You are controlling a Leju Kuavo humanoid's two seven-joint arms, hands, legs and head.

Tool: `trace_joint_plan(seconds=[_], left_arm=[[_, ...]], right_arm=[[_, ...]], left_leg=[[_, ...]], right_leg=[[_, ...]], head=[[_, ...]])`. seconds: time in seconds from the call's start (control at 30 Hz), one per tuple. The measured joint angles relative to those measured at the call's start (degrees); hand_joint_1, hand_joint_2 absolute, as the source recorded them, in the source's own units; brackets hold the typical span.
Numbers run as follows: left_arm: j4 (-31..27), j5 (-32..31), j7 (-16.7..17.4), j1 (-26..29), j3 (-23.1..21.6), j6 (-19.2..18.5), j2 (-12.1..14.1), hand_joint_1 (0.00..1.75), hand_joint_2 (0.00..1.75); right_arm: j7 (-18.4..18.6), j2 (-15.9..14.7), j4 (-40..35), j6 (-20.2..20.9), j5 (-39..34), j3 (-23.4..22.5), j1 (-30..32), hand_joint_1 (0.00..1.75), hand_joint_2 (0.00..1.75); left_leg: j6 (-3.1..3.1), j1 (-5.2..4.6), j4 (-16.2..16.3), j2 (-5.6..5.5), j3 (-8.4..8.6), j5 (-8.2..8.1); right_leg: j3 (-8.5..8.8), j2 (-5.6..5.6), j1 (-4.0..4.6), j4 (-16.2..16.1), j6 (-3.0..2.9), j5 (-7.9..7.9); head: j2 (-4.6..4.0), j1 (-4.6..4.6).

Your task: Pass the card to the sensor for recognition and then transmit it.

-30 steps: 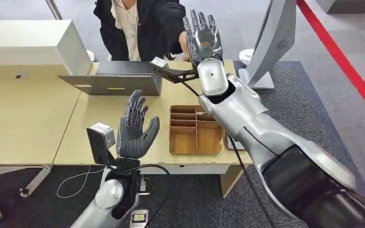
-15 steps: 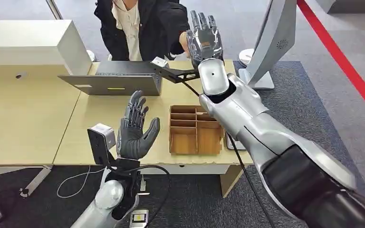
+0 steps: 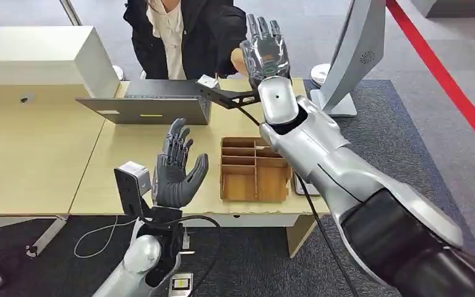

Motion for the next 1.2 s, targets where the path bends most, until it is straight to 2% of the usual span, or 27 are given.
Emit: trace_joint_plan(seconds=[0.33,0.53,0.97,1.2], left_arm=[[-0.46,-0.81,0.5,0.66,0.24,0.79,0.15,0.0,1.75],[-1.33,-1.4,0.92,1.17,0.37,0.79,0.52,0.0,1.75],[-3.26,-2.41,2.08,2.35,0.44,1.31,1.51,0.0,1.75],[-3.8,-2.69,2.51,2.56,0.44,0.88,1.81,0.0,1.75]], right_arm=[[-3.94,-1.64,0.22,-4.24,-4.92,-1.09,0.34,1.75,1.75],[-3.87,-4.88,0.24,-4.77,-6.12,-1.99,1.67,1.75,1.75],[-3.91,-13.95,0.11,-6.03,-9.25,-4.83,7.27,1.75,1.75],[-3.65,-17.53,-0.07,-6.17,-9.75,-6.08,10.25,1.75,1.75]], left_leg=[[0.0,0.0,0.01,-0.01,0.0,0.0],[0.0,-0.01,0.04,0.0,0.0,0.0],[0.0,0.0,0.07,-0.02,0.0,-0.01],[0.01,0.0,0.07,-0.01,0.0,-0.01]], right_leg=[[-0.01,0.0,0.0,-0.01,0.0,0.0],[-0.01,0.0,-0.01,-0.01,0.0,0.0],[0.01,0.0,-0.01,-0.01,0.01,0.0],[0.01,0.0,-0.01,-0.01,0.01,0.0]], head=[[0.0,-0.04],[0.0,-0.02],[0.0,-0.02],[0.0,-0.02]])
